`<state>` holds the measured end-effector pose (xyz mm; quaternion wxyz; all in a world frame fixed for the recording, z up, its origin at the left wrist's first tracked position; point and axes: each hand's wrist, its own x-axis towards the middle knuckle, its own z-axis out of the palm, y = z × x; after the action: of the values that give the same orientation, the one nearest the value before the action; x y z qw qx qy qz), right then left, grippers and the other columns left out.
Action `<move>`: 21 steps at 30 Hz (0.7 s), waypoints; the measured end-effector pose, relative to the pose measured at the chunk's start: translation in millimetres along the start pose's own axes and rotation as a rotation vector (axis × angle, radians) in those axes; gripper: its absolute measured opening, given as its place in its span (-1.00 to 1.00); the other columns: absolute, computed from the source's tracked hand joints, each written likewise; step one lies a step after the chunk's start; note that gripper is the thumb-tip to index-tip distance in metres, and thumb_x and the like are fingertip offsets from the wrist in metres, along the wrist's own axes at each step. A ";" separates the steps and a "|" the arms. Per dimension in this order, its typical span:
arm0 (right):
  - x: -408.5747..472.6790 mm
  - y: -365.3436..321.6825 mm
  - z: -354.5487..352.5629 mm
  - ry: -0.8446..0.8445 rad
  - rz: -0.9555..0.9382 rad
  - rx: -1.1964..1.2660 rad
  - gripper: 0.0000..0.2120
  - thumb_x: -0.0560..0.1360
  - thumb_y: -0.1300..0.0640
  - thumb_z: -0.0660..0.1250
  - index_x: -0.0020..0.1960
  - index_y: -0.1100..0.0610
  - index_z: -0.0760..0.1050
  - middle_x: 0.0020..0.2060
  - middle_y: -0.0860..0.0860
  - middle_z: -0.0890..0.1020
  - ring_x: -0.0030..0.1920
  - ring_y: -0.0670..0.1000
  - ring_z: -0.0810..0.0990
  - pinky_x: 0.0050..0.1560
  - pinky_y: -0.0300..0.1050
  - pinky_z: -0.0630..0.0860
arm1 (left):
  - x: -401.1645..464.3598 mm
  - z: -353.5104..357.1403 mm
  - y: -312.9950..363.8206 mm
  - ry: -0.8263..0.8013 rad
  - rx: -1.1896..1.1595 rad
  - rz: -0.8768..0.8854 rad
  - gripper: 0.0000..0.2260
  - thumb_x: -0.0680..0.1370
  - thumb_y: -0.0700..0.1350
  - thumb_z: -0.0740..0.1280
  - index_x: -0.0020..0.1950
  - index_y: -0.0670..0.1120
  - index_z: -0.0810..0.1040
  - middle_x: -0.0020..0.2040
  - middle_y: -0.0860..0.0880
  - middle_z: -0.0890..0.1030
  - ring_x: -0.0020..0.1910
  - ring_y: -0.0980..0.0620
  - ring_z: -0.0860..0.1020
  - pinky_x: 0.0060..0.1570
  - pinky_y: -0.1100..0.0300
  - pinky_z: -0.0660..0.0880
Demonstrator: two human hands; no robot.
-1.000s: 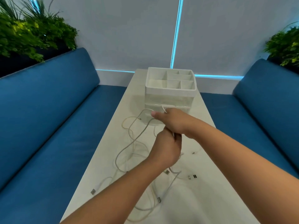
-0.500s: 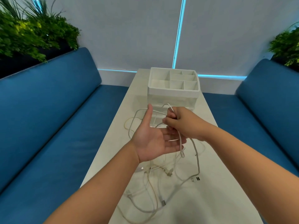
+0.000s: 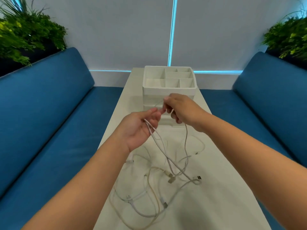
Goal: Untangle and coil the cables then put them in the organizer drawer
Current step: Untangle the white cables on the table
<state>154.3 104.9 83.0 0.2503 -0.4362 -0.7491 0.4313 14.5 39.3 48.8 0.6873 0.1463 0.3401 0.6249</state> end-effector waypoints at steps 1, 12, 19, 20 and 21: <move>2.2 -7.0 0.7 0.003 -0.032 -0.033 -0.70 0.65 0.05 0.09 0.00 0.19 0.52 -0.34 -0.02 0.46 -0.37 -0.06 0.37 -0.39 -0.25 0.30 | -3.3 4.2 4.9 -0.016 0.055 -0.016 -0.81 0.54 -0.36 0.21 0.12 -0.33 0.51 0.01 -0.25 0.67 -0.36 0.14 0.50 -0.49 0.40 0.41; 7.4 -48.3 1.6 0.043 -0.124 -0.030 -0.73 0.58 0.22 0.22 0.08 0.42 0.57 -0.25 0.24 0.62 -0.40 -0.12 0.58 -0.33 -0.31 0.50 | -7.2 23.4 21.6 -0.004 0.279 0.068 -0.29 0.60 0.36 -0.11 -0.16 -0.08 0.67 -0.23 -0.07 0.58 -0.46 0.10 0.25 -0.53 0.30 0.04; -0.8 -9.2 -1.0 -0.014 -0.141 -0.099 -0.86 0.44 0.21 0.47 0.00 0.17 0.69 -0.19 0.07 0.72 -0.21 -0.05 0.67 -0.13 -0.25 0.60 | 2.3 14.9 -9.7 0.023 0.358 0.054 -0.69 0.70 0.05 0.06 0.15 -0.02 0.56 -0.35 0.02 0.59 -0.42 0.09 0.33 -0.54 0.32 0.17; -3.8 -3.9 -5.0 -0.059 -0.133 -0.064 -0.86 0.45 0.20 0.46 0.00 0.17 0.69 -0.17 0.07 0.72 -0.22 -0.08 0.66 -0.20 -0.32 0.56 | 3.0 12.0 -12.0 0.010 0.359 0.046 -0.70 0.69 0.03 0.09 0.21 -0.04 0.56 -0.29 0.00 0.60 -0.41 0.09 0.35 -0.53 0.31 0.22; -6.2 0.7 -9.9 -0.100 -0.110 0.007 -0.86 0.47 0.17 0.45 0.01 0.16 0.68 -0.16 0.07 0.72 -0.23 -0.09 0.64 -0.23 -0.33 0.55 | 3.1 9.4 -13.3 0.004 0.361 0.039 -0.71 0.68 0.00 0.11 0.22 -0.06 0.56 -0.23 -0.02 0.60 -0.40 0.08 0.38 -0.50 0.29 0.27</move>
<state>165.2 103.9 87.4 0.2373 -0.3712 -0.7821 0.4406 30.6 42.0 46.5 0.6369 0.2725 0.4452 0.5673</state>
